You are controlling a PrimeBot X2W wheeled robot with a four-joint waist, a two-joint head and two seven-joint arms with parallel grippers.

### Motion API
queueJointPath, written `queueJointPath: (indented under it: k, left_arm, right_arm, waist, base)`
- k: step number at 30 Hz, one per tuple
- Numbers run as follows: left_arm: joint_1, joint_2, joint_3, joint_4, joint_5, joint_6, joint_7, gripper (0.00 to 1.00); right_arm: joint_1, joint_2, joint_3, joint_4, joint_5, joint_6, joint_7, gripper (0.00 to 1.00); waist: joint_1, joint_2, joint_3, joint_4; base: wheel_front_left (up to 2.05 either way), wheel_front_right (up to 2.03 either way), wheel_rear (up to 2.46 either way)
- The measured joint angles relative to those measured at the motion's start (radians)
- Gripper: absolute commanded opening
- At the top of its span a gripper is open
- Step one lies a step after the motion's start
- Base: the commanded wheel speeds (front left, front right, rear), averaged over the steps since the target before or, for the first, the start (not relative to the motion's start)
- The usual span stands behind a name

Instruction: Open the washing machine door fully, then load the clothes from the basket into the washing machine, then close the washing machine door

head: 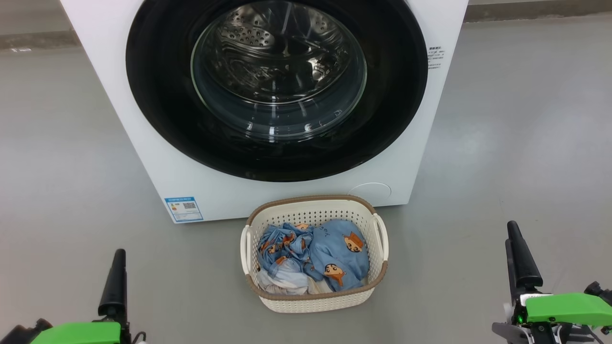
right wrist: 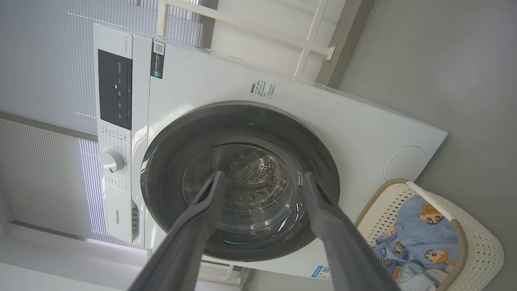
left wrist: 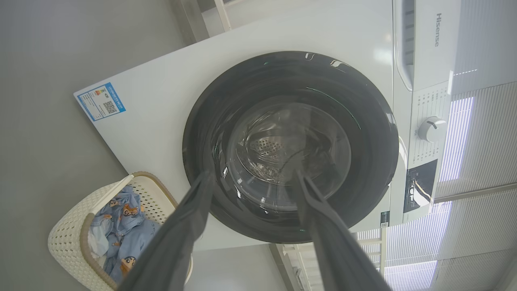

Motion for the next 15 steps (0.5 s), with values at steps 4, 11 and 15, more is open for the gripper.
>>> queueJointPath:
  k: [4,11,15]
  left_arm:
    - [-0.001,0.000,0.006,-0.014,0.026,0.000,-0.008,1.00]
    - [-0.003,0.001,0.006,-0.037,0.122,0.000,-0.030,1.00]
    - [-0.004,0.001,0.002,-0.053,0.185,0.000,-0.041,1.00]
  right_arm:
    - [-0.007,0.000,0.003,-0.009,-0.032,0.000,-0.006,1.00]
    - [-0.016,0.000,0.007,-0.029,-0.112,0.000,-0.025,1.00]
    - [-0.022,-0.001,0.017,-0.037,-0.168,0.000,-0.039,1.00]
  waist:
    - [-0.0001,0.0000,0.000,0.002]
    - [0.0000,0.0000,0.000,0.005]
    - [0.0000,0.0000,0.002,0.006]
  base:
    - [0.00,0.00,0.00]
    - [0.00,0.00,0.00]
    - [0.00,0.00,0.00]
